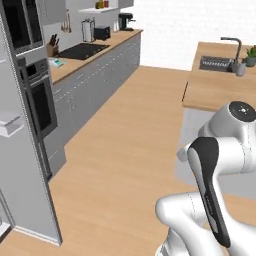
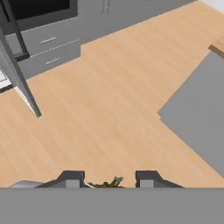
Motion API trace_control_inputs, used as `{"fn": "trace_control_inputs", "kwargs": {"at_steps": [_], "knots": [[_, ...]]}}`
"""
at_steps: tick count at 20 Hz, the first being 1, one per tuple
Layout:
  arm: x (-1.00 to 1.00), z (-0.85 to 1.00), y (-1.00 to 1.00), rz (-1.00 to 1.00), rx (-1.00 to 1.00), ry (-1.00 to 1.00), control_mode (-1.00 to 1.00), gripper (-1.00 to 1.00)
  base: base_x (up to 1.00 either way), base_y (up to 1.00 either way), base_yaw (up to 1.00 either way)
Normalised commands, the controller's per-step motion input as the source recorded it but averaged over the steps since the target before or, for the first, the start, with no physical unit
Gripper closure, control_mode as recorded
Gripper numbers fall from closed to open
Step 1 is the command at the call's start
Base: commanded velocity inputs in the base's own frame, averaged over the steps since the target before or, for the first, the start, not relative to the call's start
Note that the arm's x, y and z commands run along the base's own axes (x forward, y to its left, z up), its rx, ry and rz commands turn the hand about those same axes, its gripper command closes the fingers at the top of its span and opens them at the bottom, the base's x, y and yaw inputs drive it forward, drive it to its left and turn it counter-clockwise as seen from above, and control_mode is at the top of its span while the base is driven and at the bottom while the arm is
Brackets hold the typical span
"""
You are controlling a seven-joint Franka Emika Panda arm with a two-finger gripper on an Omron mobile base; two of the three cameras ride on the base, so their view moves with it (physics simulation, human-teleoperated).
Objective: Take the strawberry from the fridge and place it on top of the pancake, located on the dining counter.
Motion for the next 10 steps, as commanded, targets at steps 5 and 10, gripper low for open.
{"fn": "trace_control_inputs", "kwargs": {"at_steps": [5, 10], "knots": [[0.0, 0.0, 0.0, 0.0, 0.0, 0.0, 1.0, 1.0, -0.59, -0.13, -0.38], [0.0, 0.0, 0.0, 0.0, 0.0, 0.0, 1.0, 1.0, 0.36, -0.89, -0.03]]}}
